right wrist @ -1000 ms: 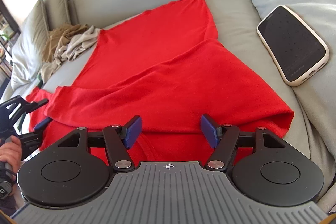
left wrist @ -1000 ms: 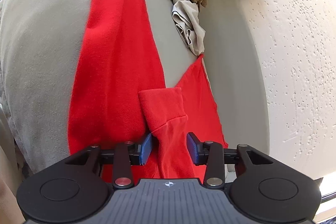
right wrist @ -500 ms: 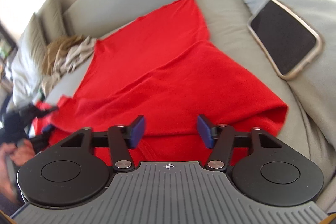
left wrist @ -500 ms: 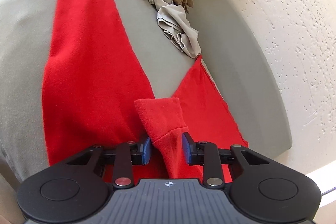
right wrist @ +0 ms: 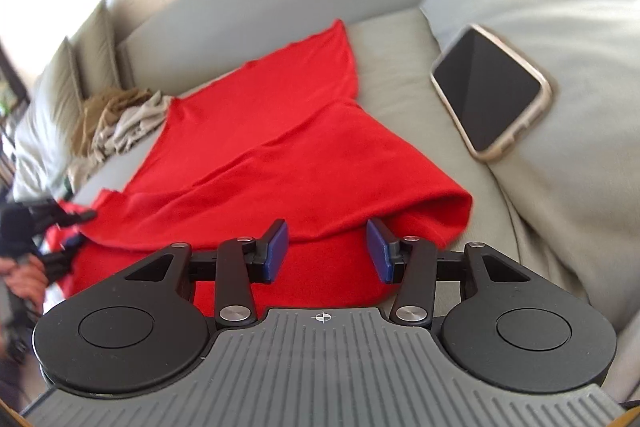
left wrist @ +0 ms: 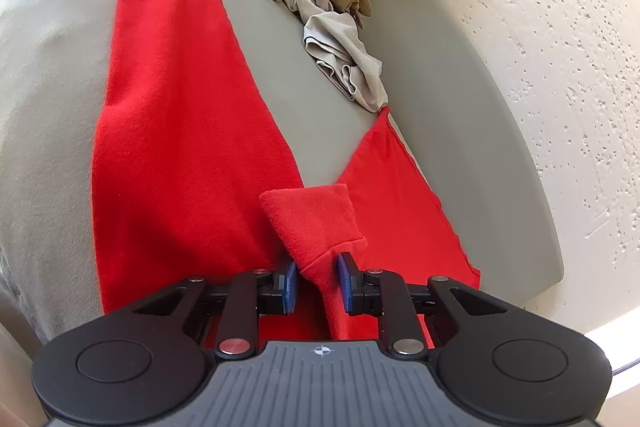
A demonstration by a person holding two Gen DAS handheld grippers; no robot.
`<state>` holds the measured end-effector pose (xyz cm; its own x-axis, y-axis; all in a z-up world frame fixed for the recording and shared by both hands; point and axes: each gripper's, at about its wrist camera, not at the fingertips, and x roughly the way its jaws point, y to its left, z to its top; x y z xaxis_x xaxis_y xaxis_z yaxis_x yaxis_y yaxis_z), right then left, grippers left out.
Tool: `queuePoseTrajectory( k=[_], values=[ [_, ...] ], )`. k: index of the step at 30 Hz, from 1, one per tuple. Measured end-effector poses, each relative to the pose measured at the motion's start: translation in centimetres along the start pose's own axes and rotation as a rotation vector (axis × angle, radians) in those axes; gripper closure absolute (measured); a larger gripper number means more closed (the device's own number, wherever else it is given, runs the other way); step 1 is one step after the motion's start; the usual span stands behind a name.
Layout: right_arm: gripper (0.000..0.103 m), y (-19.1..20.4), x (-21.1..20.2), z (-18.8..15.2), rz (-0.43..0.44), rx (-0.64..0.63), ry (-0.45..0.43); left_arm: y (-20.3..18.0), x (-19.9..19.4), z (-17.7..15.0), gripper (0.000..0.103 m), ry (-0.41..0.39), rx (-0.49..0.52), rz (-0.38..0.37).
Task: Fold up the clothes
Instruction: 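Grasp the red shirt sleeve cuff with the left tool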
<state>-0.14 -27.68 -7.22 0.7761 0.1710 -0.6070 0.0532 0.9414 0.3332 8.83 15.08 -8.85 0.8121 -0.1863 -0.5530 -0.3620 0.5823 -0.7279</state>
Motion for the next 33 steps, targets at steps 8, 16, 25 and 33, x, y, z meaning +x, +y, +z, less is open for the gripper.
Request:
queuePoseTrajectory(
  k=[8, 16, 25, 33],
  values=[
    [0.045, 0.9, 2.7, 0.2, 0.069, 0.057, -0.11, 0.2, -0.1, 0.2, 0.084, -0.004, -0.023, -0.014],
    [0.045, 1.1, 4.3, 0.1, 0.088, 0.167, -0.166, 0.4, -0.2, 0.2, 0.084, -0.004, -0.033, -0.018],
    [0.045, -2.3, 5.9, 2.1, 0.073, 0.398, -0.229, 0.1, -0.2, -0.1, 0.091, -0.025, 0.019, -0.001],
    [0.057, -4.8, 5.8, 2.7, 0.198, 0.555, -0.262, -1.8, -2.6, -1.1, 0.097, -0.115, 0.137, -0.004]
  ],
)
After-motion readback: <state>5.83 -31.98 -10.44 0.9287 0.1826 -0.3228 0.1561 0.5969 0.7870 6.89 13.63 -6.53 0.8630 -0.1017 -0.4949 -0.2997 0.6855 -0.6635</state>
